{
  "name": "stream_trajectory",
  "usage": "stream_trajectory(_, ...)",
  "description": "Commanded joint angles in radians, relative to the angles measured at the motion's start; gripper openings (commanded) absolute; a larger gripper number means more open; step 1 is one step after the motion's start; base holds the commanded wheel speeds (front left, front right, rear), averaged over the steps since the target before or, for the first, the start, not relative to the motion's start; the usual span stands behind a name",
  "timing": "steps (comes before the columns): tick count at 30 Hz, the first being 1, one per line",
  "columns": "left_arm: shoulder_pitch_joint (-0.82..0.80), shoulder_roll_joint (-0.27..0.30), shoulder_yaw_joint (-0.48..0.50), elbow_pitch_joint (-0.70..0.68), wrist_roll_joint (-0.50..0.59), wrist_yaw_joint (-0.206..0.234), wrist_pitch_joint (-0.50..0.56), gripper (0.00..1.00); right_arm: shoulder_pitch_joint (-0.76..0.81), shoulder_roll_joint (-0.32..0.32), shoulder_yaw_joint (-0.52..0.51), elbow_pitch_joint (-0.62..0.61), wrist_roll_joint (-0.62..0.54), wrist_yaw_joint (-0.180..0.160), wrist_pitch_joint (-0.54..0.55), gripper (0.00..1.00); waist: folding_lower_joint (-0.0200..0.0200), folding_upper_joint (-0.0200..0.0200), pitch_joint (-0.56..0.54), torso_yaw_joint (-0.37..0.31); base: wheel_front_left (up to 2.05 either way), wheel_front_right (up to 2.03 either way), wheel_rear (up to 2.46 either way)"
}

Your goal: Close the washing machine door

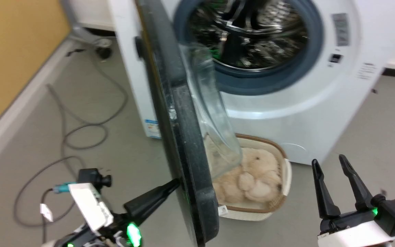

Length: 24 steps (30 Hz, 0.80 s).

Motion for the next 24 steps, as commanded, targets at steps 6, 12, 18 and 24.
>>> stream_trajectory(6,-0.005,-0.003,-0.121,0.031,-0.063,-0.045,-0.151,0.00,-0.011,-0.010,-0.004,-0.009,0.007,0.001,-0.004,1.00,-0.0001,0.0000,0.037,-0.154,0.00,0.00,0.00)
stream_trajectory(12,-0.094,-0.003,-0.218,0.113,-0.057,-0.113,-0.333,0.00,-0.020,0.004,-0.004,-0.020,0.009,0.001,-0.005,1.00,-0.0001,0.0000,0.096,-0.293,0.00,0.00,0.00)
stream_trajectory(18,-0.217,-0.003,-0.277,0.211,-0.055,-0.153,-0.509,0.00,-0.029,0.021,-0.004,-0.026,0.014,0.001,-0.005,1.00,-0.0001,0.0000,0.142,-0.397,0.00,0.00,0.00)
stream_trajectory(24,-0.358,-0.003,-0.310,0.322,-0.057,-0.181,-0.703,0.00,-0.037,0.037,-0.002,-0.029,0.017,0.001,-0.005,1.00,-0.0001,0.0000,0.168,-0.470,0.00,0.00,0.00)
